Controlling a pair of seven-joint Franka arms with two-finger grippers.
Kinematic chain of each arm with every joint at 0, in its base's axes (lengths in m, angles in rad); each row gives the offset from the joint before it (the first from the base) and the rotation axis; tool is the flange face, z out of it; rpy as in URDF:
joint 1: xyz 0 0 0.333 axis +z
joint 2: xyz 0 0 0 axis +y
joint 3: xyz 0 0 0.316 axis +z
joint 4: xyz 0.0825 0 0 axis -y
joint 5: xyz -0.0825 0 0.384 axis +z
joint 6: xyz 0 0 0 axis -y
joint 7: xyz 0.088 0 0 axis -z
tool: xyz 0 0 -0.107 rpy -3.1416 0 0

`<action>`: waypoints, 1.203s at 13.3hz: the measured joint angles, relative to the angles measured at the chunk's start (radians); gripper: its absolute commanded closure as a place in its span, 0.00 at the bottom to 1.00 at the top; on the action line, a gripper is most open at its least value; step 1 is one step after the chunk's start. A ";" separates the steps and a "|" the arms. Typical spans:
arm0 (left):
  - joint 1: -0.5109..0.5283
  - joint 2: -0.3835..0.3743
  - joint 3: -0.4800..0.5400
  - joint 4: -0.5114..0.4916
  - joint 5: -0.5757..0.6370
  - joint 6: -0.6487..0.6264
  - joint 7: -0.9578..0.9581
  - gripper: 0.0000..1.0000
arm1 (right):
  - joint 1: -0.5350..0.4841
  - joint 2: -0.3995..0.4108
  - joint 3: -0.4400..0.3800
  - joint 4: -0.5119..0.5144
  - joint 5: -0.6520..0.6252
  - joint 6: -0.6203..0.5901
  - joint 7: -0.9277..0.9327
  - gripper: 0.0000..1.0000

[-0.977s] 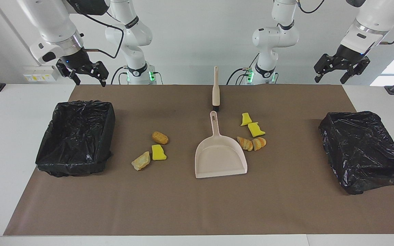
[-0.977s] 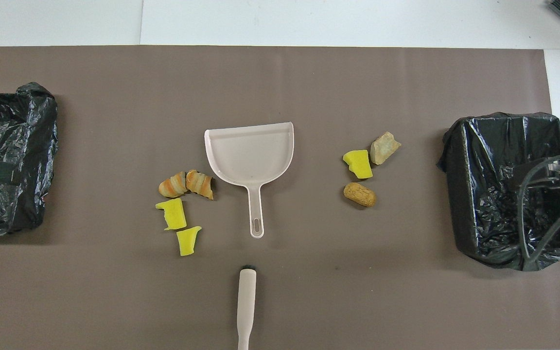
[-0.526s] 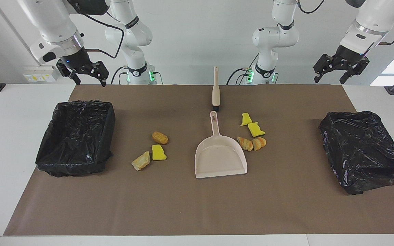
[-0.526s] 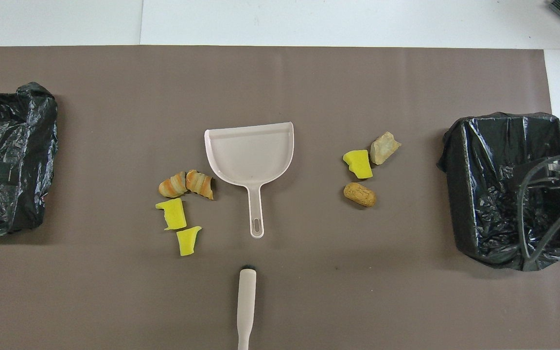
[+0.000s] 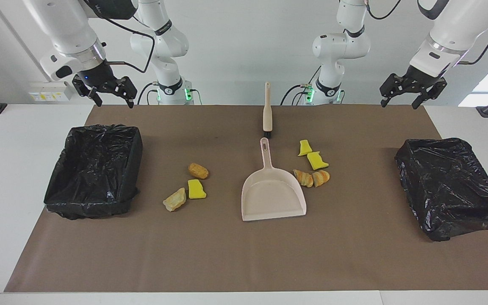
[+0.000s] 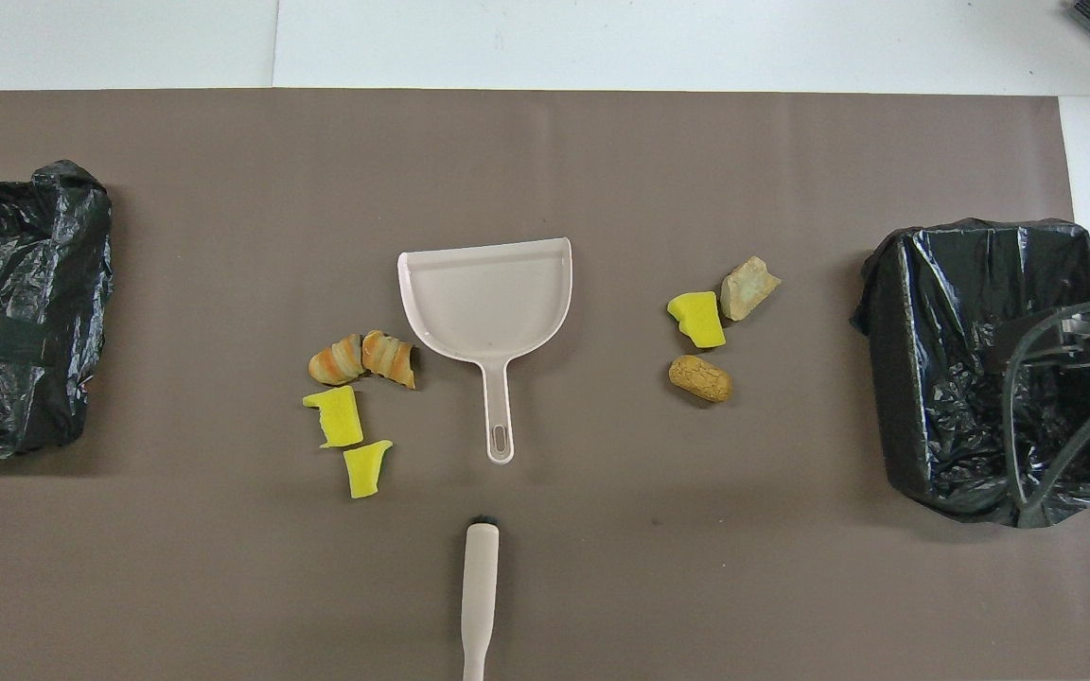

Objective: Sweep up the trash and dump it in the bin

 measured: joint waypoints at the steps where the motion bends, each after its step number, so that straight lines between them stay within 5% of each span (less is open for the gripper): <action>1: -0.016 0.002 -0.002 -0.019 0.000 0.016 -0.012 0.00 | 0.000 0.004 0.010 0.000 0.004 0.000 0.000 0.00; 10: -0.078 0.002 -0.003 -0.113 0.000 0.094 -0.052 0.00 | 0.102 0.178 0.050 -0.009 0.015 0.174 0.033 0.00; 16: -0.187 -0.186 -0.007 -0.407 -0.006 0.201 -0.160 0.00 | 0.213 0.280 0.053 -0.009 0.016 0.332 0.211 0.00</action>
